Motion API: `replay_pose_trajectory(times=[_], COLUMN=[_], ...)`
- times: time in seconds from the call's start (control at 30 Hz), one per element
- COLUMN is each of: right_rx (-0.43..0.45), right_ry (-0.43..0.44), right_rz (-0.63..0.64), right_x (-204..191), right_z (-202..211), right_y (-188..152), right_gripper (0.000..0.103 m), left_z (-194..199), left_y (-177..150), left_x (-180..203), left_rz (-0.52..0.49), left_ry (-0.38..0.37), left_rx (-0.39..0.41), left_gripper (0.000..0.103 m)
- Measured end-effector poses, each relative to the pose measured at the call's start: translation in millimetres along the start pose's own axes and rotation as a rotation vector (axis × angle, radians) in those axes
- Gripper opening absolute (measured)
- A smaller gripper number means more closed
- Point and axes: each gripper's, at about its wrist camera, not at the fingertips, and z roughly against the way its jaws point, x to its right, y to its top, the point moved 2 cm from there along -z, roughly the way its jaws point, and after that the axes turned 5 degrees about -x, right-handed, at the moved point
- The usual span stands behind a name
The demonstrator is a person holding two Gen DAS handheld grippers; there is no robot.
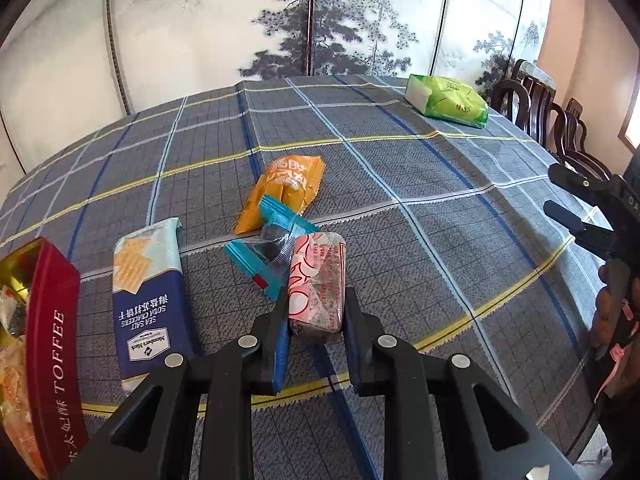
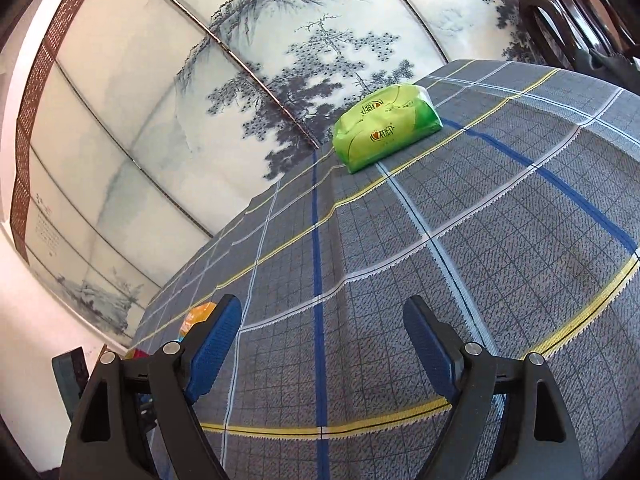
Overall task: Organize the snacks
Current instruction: 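Grasp the pink-and-white wrapped bar with the left gripper, then carry the pink-and-white bar over the tin and lower it inside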
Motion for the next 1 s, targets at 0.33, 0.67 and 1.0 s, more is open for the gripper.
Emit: replay_pose_trajectory(times=[0.33,0.67,1.0], right_rx=[-0.002,-0.015,-0.026], right_ry=[-0.021,-0.032,-0.038], right_rz=[-0.015,-0.016,-0.016], right_x=[5.4,5.3,4.9], right_z=[-0.2,-1.0,-4.1], right_y=[-3.2,-3.0,-5.2], right_gripper=[0.084,0.084,0.084], left_z=[86.0,152.6,166.1], left_y=[0.7,-45.4,-102.3], left_x=[-14.7,-131.3,-208.4], left_rz=[0.041,0.186,0.340], left_ry=[-0.016,0.171,0.288], left_rx=[0.111,0.130,0.077], left_gripper=[0.020,0.020,0.020])
